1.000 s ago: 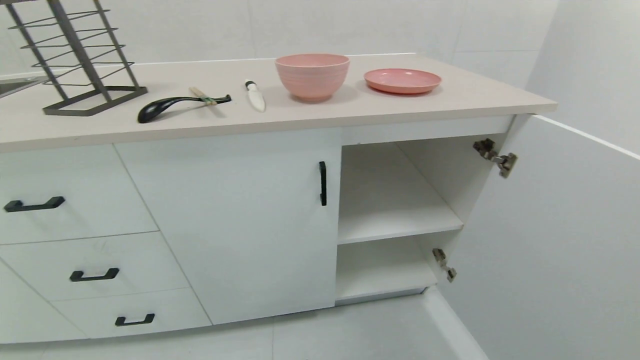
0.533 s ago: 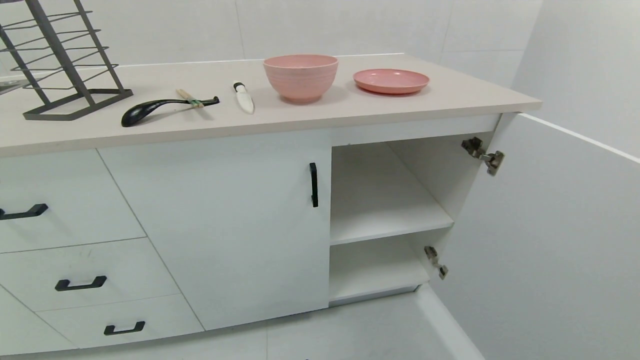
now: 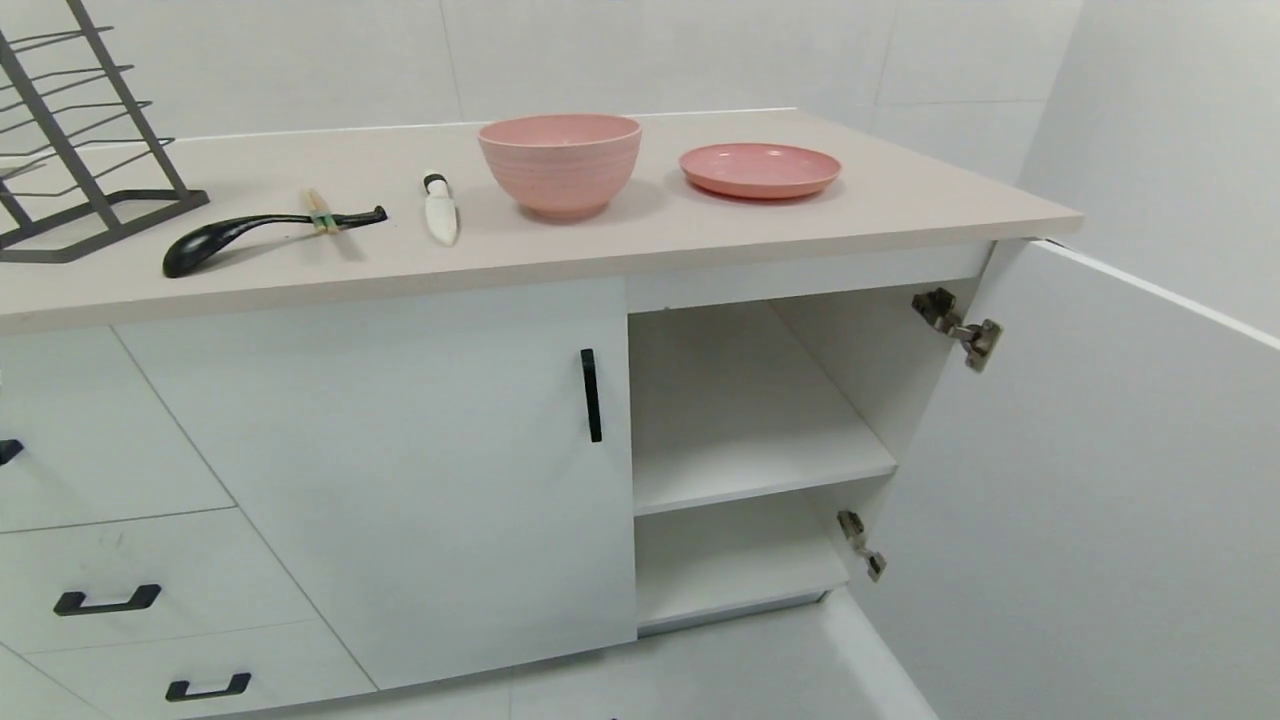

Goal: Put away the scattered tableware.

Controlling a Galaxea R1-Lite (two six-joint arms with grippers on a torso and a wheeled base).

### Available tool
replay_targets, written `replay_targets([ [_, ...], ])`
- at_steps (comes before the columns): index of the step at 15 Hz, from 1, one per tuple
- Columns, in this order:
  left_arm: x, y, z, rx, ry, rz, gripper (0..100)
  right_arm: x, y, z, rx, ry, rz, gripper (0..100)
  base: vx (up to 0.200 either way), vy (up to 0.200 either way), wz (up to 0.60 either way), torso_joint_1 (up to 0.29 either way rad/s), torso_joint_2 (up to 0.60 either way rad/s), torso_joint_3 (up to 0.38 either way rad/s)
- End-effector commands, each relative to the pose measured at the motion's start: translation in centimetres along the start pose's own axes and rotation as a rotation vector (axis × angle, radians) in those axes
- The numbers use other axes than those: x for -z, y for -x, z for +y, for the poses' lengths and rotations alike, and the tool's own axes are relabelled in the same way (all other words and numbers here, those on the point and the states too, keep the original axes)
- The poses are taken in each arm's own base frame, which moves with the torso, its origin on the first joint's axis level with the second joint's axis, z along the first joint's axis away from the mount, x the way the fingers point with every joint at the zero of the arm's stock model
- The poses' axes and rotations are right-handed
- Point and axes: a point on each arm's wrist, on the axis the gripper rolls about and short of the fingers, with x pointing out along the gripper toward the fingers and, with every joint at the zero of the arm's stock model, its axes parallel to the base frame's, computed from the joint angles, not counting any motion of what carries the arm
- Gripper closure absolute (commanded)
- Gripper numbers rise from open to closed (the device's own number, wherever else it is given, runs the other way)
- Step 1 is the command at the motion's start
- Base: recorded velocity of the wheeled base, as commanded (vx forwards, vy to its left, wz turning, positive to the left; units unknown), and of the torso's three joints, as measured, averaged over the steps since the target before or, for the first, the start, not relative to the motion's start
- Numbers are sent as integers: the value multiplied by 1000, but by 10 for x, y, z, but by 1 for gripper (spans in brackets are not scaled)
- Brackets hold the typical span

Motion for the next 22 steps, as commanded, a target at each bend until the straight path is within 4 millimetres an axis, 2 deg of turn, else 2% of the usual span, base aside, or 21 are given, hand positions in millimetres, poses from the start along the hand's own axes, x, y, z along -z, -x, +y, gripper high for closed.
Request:
replay_targets([
  [1,0,0,0,-3,1,5,0,0,0,0,0,0,-1,0,200,0,0,7,2,2],
  [3,0,0,0,-3,1,5,0,0,0,0,0,0,-1,0,200,0,0,-5,2,9],
  [8,0,0,0,0,1,5,0,0,0,0,0,0,-1,0,0,0,0,10,-23,-5],
  [13,0,0,0,0,1,5,0,0,0,0,0,0,-1,0,0,0,0,214,-124,-115],
  [22,0,0,0,0,1,5,0,0,0,0,0,0,-1,0,0,0,0,193,-562,-220],
])
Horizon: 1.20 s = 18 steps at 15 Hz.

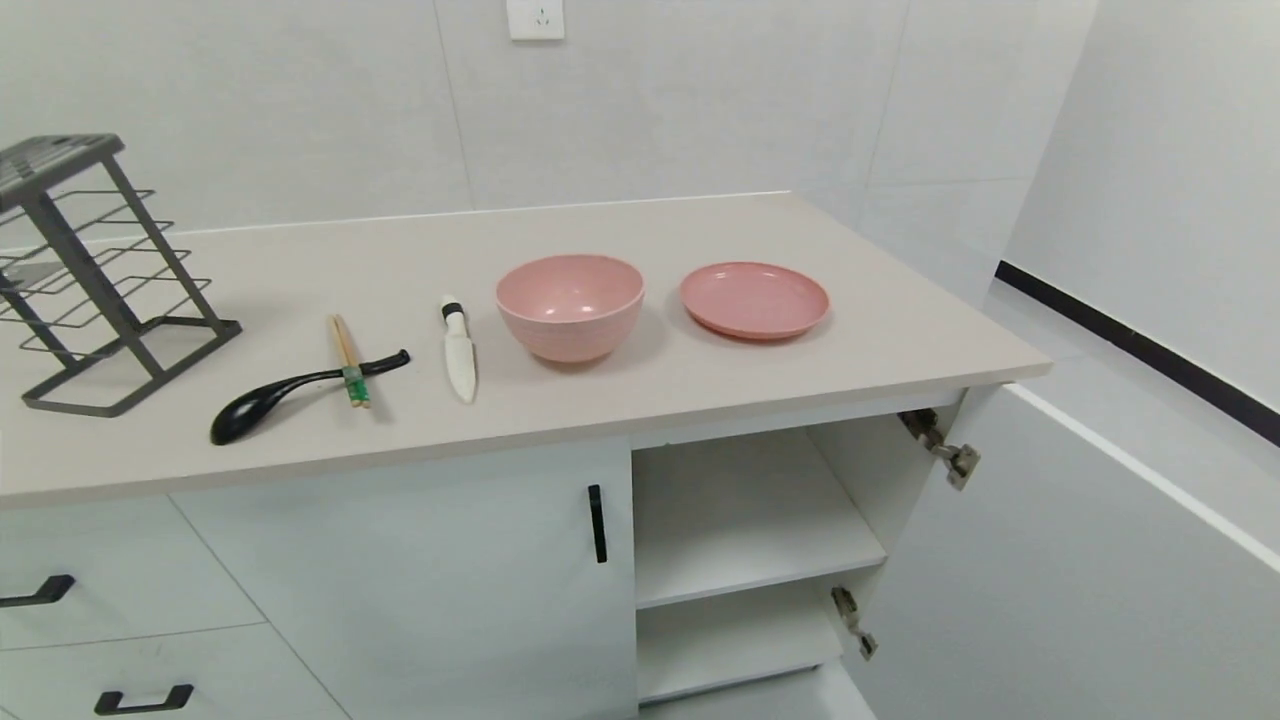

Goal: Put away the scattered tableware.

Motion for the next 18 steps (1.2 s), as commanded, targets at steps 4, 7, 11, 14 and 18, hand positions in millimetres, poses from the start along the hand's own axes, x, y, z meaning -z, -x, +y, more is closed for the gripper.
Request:
replay_targets([
  [4,0,0,0,0,0,2,0,0,0,0,0,1,-1,0,0,0,0,310,-493,-234],
  [7,0,0,0,0,0,2,0,0,0,0,0,1,-1,0,0,0,0,300,-494,-243],
  [11,0,0,0,0,0,2,0,0,0,0,0,1,-1,0,0,0,0,276,-518,-248],
  [14,0,0,0,0,0,2,0,0,0,0,0,1,-1,0,0,0,0,287,-551,-266],
  [18,0,0,0,0,0,2,0,0,0,0,0,1,-1,0,0,0,0,256,-497,-238],
])
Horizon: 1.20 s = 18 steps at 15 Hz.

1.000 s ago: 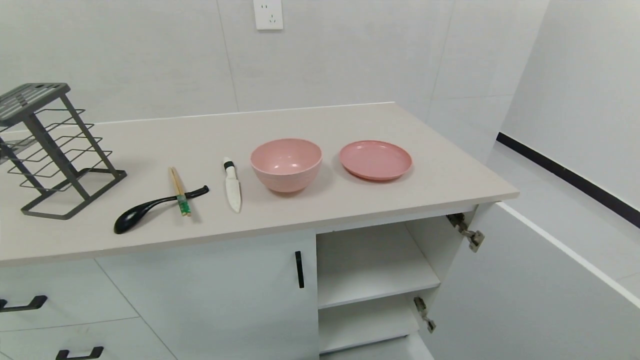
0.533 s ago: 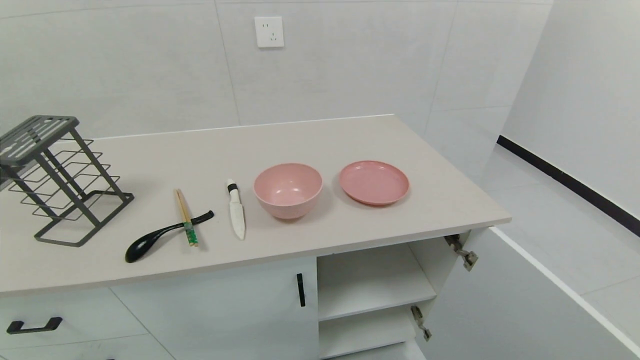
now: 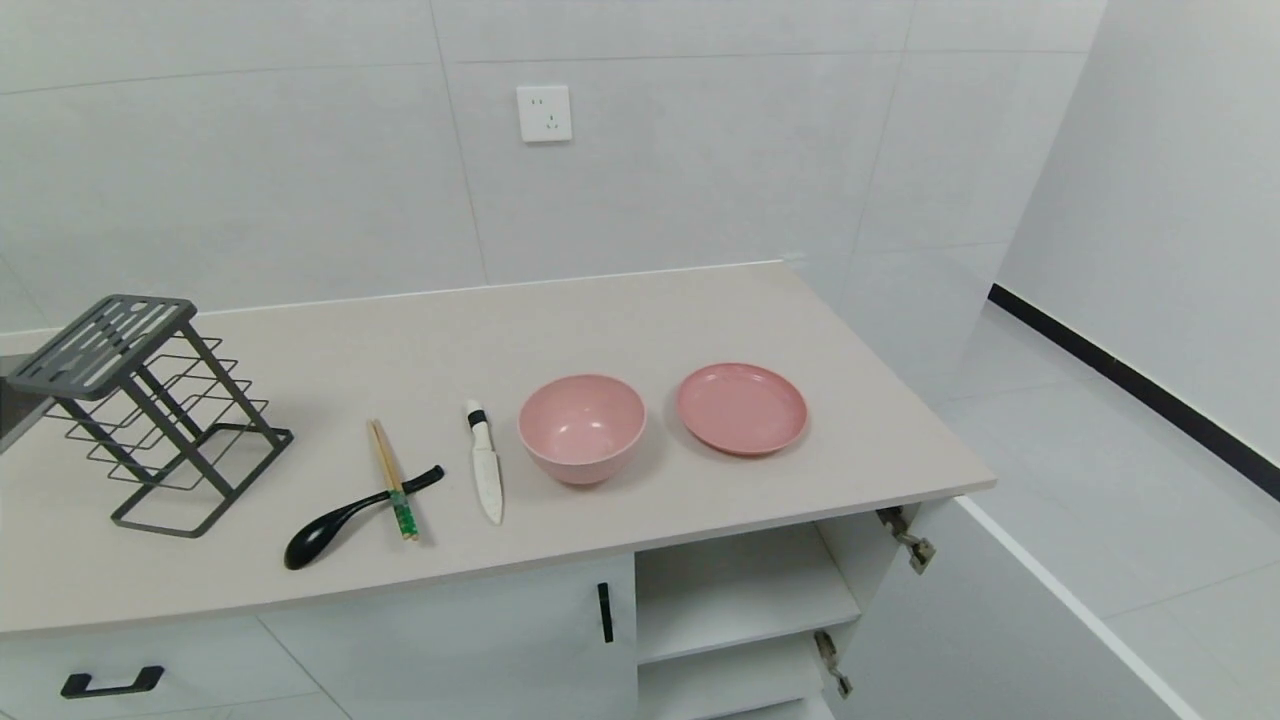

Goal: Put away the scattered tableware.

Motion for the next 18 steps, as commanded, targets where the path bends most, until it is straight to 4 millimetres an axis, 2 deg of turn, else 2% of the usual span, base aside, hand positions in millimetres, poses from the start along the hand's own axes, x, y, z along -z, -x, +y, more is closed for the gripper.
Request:
replay_targets([
  [1,0,0,0,0,0,1,0,0,0,0,1,1,0,0,0,0,0,105,-168,-90],
  [3,0,0,0,0,0,1,0,0,0,0,1,1,0,0,0,0,600,41,-73,-34],
  [10,0,0,0,-2,1,1,0,0,0,0,0,1,0,0,0,0,0,0,0,0],
  [13,0,0,0,-3,0,1,0,0,0,0,0,1,0,0,200,0,0,-1,-7,2],
  [18,0,0,0,0,0,1,0,0,0,0,0,1,0,0,0,0,0,0,0,0],
])
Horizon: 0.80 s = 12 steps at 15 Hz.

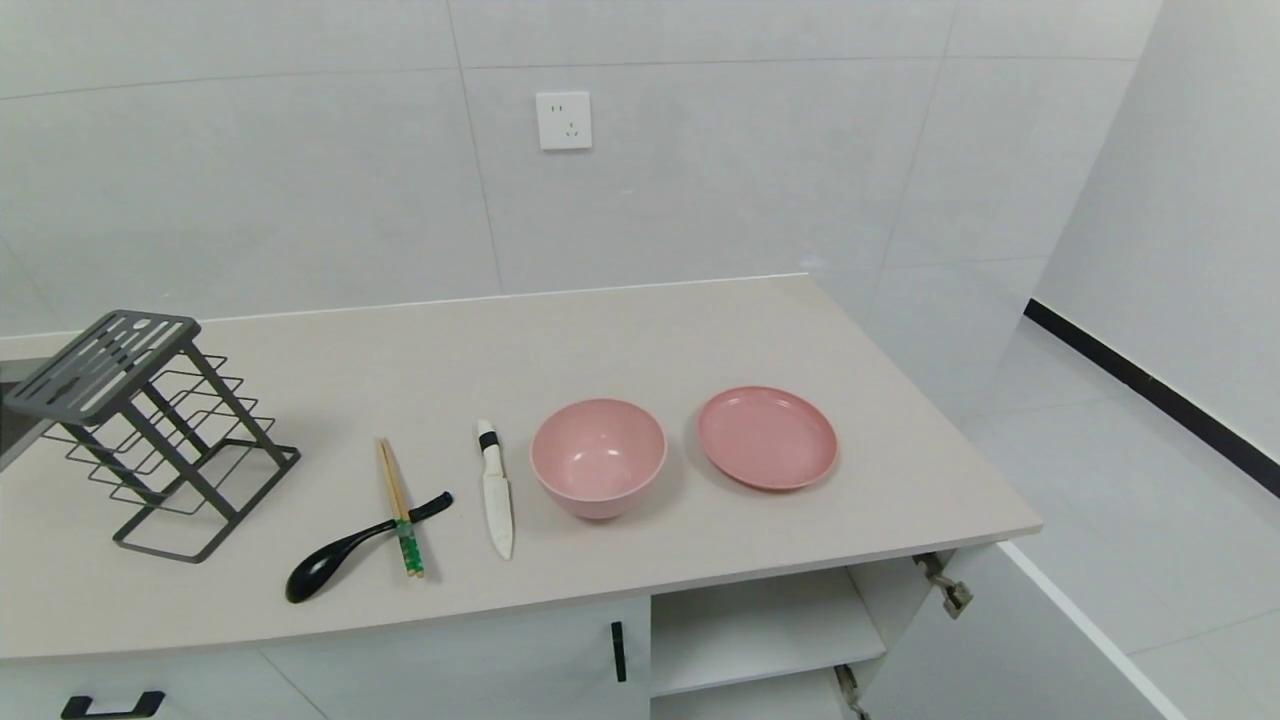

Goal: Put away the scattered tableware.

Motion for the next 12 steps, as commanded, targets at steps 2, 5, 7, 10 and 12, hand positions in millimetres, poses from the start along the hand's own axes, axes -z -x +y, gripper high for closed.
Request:
replay_targets([
  [2,0,0,0,-1,0,1,0,0,0,0,0,0,0,0,0,0,0,0,0,0],
  [5,0,0,0,-1,0,1,0,0,0,0,0,-1,0,0,0,0,0,98,-194,-94],
  [7,0,0,0,-1,0,1,0,0,0,0,0,0,0,0,0,0,0,222,-444,-212],
  [10,0,0,0,2,0,1,0,0,0,0,0,0,0,0,0,0,0,85,-175,-80],
  [12,0,0,0,-4,0,1,0,0,0,0,0,2,0,0,200,0,0,12,-27,-19],
])
